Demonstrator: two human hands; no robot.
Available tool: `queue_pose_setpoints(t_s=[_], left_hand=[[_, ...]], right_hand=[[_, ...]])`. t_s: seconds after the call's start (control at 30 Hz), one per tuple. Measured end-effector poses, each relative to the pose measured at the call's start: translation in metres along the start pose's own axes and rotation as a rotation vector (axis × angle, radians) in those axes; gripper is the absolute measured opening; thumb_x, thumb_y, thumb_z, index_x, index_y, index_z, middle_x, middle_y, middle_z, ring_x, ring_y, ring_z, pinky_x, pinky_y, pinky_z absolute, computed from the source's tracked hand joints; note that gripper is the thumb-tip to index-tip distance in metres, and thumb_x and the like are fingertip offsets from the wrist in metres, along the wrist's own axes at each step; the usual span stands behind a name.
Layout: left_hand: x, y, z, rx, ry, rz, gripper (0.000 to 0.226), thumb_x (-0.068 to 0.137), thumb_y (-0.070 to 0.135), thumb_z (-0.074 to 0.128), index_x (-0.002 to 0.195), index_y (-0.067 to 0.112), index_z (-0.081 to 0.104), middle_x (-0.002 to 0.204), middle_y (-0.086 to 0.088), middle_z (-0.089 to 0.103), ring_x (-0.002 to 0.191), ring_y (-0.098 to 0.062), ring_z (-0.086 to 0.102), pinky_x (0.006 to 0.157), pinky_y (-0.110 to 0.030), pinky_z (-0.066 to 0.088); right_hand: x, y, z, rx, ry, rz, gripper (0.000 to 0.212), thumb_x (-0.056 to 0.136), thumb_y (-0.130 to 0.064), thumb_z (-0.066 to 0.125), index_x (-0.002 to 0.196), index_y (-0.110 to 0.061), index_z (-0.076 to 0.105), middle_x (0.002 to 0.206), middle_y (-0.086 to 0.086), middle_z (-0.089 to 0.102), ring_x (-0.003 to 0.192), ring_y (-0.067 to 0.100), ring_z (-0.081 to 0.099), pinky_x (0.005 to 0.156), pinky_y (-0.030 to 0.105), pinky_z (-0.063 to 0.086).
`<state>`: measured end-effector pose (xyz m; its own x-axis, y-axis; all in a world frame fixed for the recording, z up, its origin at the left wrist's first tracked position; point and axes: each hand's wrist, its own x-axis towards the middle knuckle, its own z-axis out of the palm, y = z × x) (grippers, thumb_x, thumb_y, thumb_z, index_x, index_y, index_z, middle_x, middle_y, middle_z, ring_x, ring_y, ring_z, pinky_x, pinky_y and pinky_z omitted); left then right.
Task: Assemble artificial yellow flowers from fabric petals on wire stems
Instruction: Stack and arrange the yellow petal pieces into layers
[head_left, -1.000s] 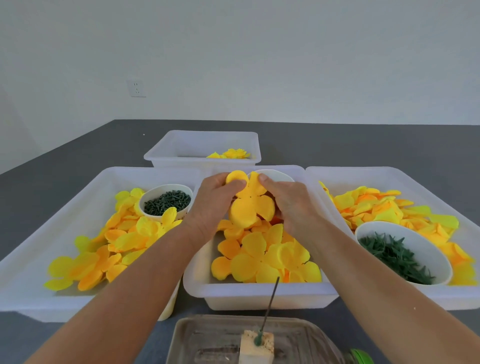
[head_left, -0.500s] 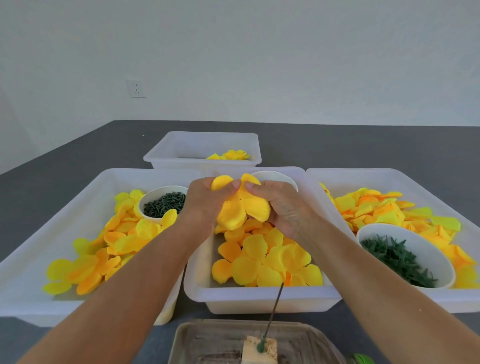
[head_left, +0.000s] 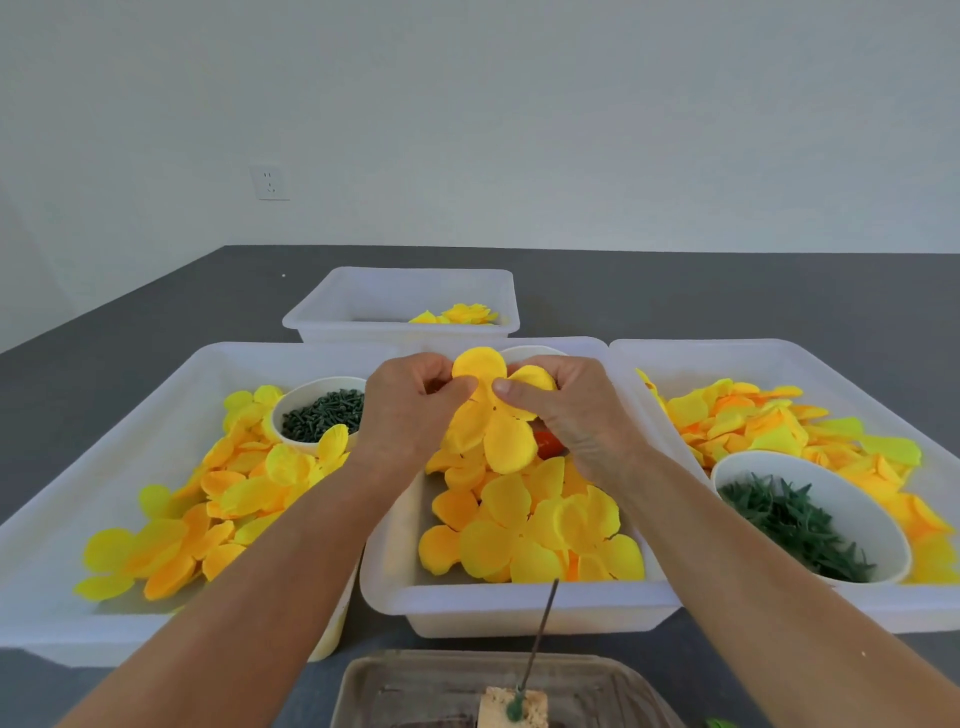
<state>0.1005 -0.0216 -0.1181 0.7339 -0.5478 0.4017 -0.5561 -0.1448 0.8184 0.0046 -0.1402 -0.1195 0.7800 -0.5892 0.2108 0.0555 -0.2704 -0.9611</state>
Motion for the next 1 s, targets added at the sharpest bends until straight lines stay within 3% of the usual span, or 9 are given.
queue_pose_setpoints(t_s=[0.13,0.27,0.33,0.47,0.57,0.67,0.8,0.9,1.0], left_hand=[[0.001,0.005,-0.002,-0.454,-0.100,-0.246,0.009,0.086,0.000,0.059,0.078,0.000,0.064,0.064,-0.008,0.064,0.057,-0.016,0.059,0.054,-0.024,0.050],[0.002,0.005,-0.009,-0.850,-0.274,-0.406,0.012,0.086,-0.002,0.052,0.090,-0.003,0.063,0.072,-0.009,0.072,0.062,-0.017,0.070,0.050,-0.024,0.054],[0.003,0.003,-0.008,-0.776,-0.245,-0.407,0.009,0.085,-0.001,0.055,0.088,-0.003,0.063,0.072,-0.011,0.070,0.060,-0.018,0.068,0.048,-0.023,0.052],[0.003,-0.007,-0.002,-0.161,-0.050,-0.187,0.019,0.079,0.006,0.070,0.063,0.005,0.060,0.057,-0.008,0.052,0.053,-0.016,0.044,0.049,-0.021,0.037],[-0.003,-0.001,0.002,0.188,0.064,0.055,0.039,0.075,0.013,0.074,0.049,0.021,0.046,0.045,0.007,0.041,0.045,-0.009,0.035,0.049,-0.022,0.029],[-0.007,0.005,0.007,0.378,0.125,0.241,0.051,0.076,0.014,0.074,0.050,0.026,0.031,0.047,0.003,0.037,0.049,-0.020,0.035,0.053,-0.028,0.028],[-0.004,0.001,0.009,0.326,0.117,0.164,0.043,0.081,0.018,0.069,0.053,0.020,0.037,0.049,0.006,0.036,0.053,-0.020,0.036,0.053,-0.029,0.022],[-0.003,-0.003,0.009,0.122,0.052,0.048,0.027,0.083,0.018,0.068,0.063,0.002,0.058,0.052,-0.008,0.049,0.050,-0.018,0.044,0.046,-0.025,0.038],[-0.005,-0.003,0.009,-0.097,-0.051,-0.029,0.017,0.085,0.015,0.065,0.073,0.003,0.068,0.057,-0.017,0.056,0.050,-0.016,0.050,0.045,-0.023,0.045]], right_hand=[[0.001,-0.003,0.000,0.176,-0.047,0.124,0.014,0.085,-0.017,0.066,0.095,-0.008,0.066,0.091,0.014,0.069,0.082,0.028,0.066,0.074,0.040,0.056],[0.002,-0.007,-0.003,0.543,-0.231,0.255,0.022,0.078,-0.011,0.063,0.098,-0.002,0.061,0.088,0.012,0.065,0.078,0.023,0.063,0.068,0.033,0.054],[0.003,-0.004,-0.002,0.479,-0.205,0.241,0.018,0.080,-0.011,0.065,0.097,-0.003,0.063,0.087,0.012,0.066,0.078,0.023,0.063,0.069,0.034,0.054],[0.003,0.006,0.003,-0.025,-0.031,0.092,0.007,0.082,-0.020,0.071,0.085,-0.014,0.068,0.086,0.011,0.068,0.080,0.020,0.062,0.070,0.033,0.052],[0.003,0.009,0.007,-0.153,-0.012,0.037,0.005,0.083,-0.023,0.070,0.080,-0.020,0.068,0.080,0.000,0.066,0.076,0.012,0.060,0.065,0.022,0.050],[0.003,0.010,0.008,-0.178,0.005,0.041,0.009,0.084,-0.025,0.068,0.075,-0.024,0.066,0.072,-0.006,0.063,0.070,0.010,0.060,0.058,0.019,0.049],[0.003,0.010,0.009,-0.372,0.138,-0.063,0.014,0.080,-0.031,0.072,0.087,-0.020,0.066,0.077,-0.012,0.059,0.078,0.009,0.055,0.070,0.023,0.045],[0.002,0.009,0.010,-0.426,0.253,-0.211,0.028,0.075,-0.027,0.077,0.092,-0.018,0.057,0.089,-0.006,0.056,0.084,0.011,0.050,0.075,0.021,0.042],[0.002,0.009,0.010,-0.444,0.259,-0.313,0.023,0.074,-0.015,0.077,0.083,-0.022,0.057,0.092,-0.003,0.052,0.084,0.008,0.045,0.070,0.014,0.037]])
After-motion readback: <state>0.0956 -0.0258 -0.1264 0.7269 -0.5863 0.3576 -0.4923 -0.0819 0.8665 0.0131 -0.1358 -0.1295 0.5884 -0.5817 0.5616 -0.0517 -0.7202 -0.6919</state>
